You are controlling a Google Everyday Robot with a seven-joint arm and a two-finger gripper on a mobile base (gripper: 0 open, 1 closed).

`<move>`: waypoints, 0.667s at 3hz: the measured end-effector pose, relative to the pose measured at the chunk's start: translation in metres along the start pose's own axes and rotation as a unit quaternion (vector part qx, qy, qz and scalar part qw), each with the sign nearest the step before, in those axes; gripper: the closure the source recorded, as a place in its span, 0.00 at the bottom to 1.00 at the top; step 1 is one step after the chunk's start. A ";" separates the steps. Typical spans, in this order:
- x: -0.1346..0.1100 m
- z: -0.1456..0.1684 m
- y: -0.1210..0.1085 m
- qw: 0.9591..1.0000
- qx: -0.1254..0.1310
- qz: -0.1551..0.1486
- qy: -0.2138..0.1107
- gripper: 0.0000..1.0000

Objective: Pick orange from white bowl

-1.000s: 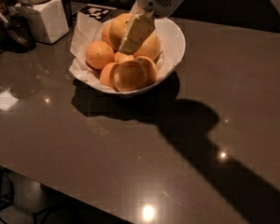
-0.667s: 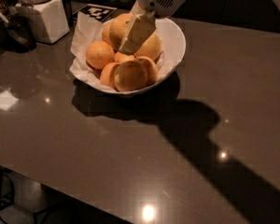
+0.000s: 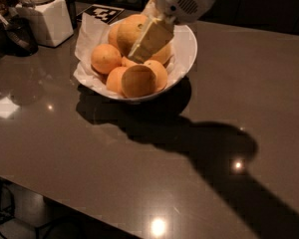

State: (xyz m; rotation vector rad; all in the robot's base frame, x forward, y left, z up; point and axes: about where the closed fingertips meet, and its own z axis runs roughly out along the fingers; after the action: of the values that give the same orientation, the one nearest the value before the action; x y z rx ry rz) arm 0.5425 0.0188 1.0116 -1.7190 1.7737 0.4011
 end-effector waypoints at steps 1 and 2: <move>0.007 -0.021 0.028 1.000 0.023 0.010 -0.015 1.00; 0.016 -0.036 0.051 0.999 0.039 0.027 -0.022 1.00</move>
Offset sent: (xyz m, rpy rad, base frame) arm -0.0844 -0.0504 0.0006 0.0849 -0.0251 -0.1384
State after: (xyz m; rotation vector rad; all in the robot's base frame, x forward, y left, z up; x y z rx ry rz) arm 0.4852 -0.0107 1.0179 -1.6000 1.7848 0.3846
